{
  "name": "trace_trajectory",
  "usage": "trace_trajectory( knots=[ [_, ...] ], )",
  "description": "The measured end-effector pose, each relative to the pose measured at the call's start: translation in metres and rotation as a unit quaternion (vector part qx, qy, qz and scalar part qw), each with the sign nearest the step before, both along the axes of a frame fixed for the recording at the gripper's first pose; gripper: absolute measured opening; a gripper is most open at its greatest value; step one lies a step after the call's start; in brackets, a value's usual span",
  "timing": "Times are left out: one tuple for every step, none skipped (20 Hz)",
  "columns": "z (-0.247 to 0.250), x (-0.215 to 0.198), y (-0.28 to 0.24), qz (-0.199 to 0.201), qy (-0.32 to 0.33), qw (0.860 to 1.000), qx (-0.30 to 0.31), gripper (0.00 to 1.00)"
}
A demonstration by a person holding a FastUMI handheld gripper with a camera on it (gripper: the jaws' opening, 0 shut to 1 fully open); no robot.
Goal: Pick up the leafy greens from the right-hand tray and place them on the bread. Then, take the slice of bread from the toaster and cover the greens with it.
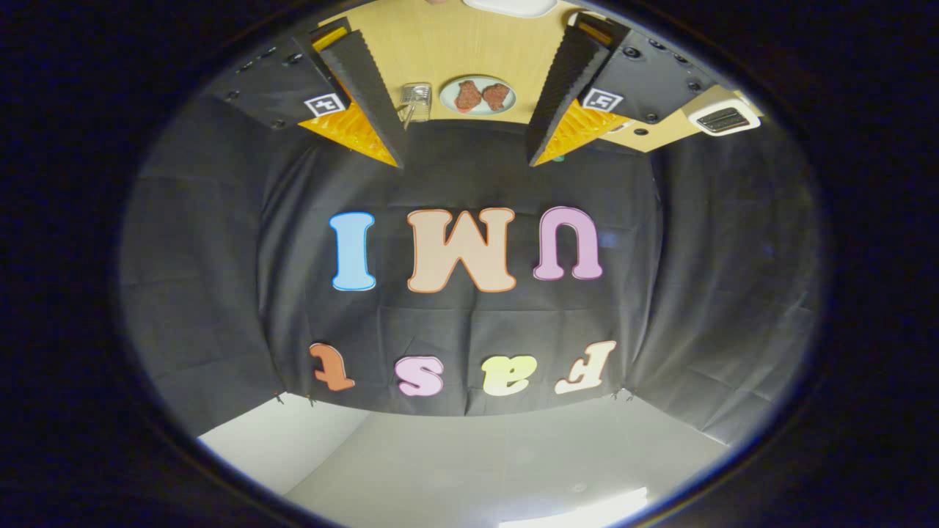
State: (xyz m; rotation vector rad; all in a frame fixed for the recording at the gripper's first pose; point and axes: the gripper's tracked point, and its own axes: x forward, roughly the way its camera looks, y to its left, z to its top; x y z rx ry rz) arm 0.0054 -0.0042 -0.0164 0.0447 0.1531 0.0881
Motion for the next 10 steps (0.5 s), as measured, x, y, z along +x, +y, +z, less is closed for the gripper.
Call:
trace_trajectory(
  knots=[
    [0.0004,0.0024,-0.0001,0.0,0.0,1.0,0.001,1.0],
    [0.0001,0.0022,-0.0014,-0.001,-0.001,1.0,0.001,1.0],
    [-0.0002,0.0022,-0.0025,-0.002,0.0,1.0,-0.002,1.0],
    [-0.0004,0.0027,-0.0033,-0.002,0.002,1.0,-0.005,1.0],
    [-0.001,0.0034,-0.0023,-0.001,0.002,1.0,-0.007,1.0],
    [-0.0001,0.0034,-0.002,0.0,0.002,1.0,-0.008,1.0],
    [0.0012,0.0041,-0.0011,0.0,0.001,1.0,-0.009,1.0],
    [0.0009,0.0051,-0.0006,0.001,0.001,1.0,-0.01,1.0],
    [0.0011,0.0052,0.0002,0.001,0.001,1.0,-0.01,1.0],
    [0.0012,0.0053,0.0001,0.002,0.0,1.0,-0.01,1.0]
  ],
)
